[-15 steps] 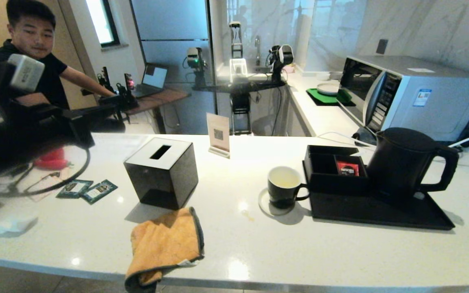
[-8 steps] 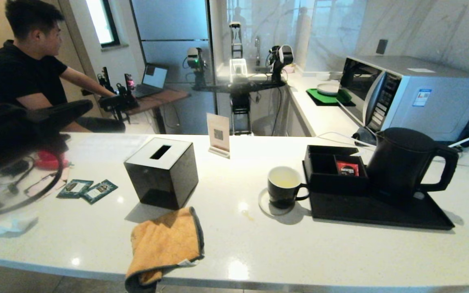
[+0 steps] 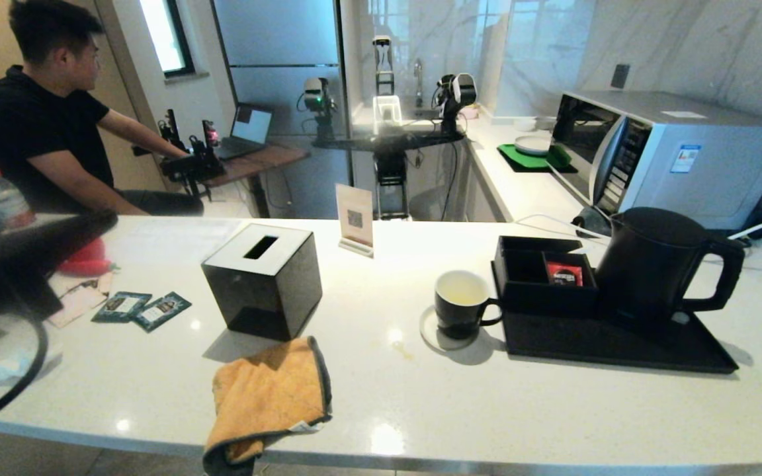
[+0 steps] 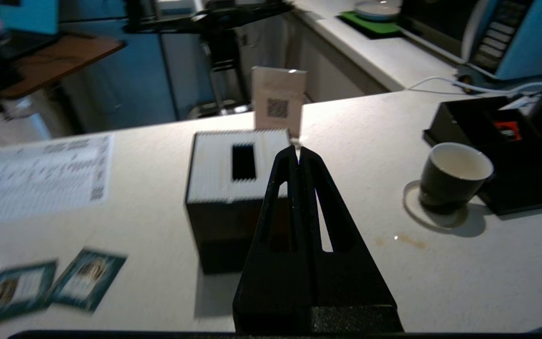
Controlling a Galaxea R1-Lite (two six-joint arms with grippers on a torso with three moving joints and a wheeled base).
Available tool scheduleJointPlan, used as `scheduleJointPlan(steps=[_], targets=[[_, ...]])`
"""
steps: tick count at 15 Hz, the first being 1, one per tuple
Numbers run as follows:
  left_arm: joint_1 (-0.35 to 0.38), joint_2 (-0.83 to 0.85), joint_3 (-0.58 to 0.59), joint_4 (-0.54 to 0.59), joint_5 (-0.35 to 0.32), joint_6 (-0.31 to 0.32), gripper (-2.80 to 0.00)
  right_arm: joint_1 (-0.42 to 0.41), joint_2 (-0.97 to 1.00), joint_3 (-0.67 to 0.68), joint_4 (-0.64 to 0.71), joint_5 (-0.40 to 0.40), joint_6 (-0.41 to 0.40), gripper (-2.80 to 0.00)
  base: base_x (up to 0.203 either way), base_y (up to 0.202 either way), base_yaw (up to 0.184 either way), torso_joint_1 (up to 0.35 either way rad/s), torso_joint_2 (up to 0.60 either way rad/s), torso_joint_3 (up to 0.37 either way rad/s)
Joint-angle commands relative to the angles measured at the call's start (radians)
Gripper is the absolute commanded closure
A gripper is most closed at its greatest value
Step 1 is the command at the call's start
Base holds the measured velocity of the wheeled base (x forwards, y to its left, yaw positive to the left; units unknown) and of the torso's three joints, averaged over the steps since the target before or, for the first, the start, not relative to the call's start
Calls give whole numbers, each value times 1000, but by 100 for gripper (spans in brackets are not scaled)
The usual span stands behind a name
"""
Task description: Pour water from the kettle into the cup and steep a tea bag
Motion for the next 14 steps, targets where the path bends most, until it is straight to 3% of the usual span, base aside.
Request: scheduleJointPlan(steps=[1, 4, 8, 10, 14], targets=[[35, -173, 92, 45, 40, 0, 0, 0, 1, 0, -1, 1, -2, 0, 0, 0, 0, 0, 0, 0], [42, -358, 306, 92, 178, 4, 0, 0, 0, 0, -1, 1, -2, 0, 0, 0, 0, 0, 0, 0], [-57, -537, 524, 114, 419, 9, 0, 0, 0, 0, -1, 1, -2, 0, 0, 0, 0, 0, 0, 0], [-103, -599, 532, 207, 459, 9, 0, 0, 0, 0, -1, 1, -2, 0, 0, 0, 0, 0, 0, 0], [-148, -747, 533, 412, 462, 8, 0, 0, 1, 0, -1, 1, -2, 0, 0, 0, 0, 0, 0, 0]])
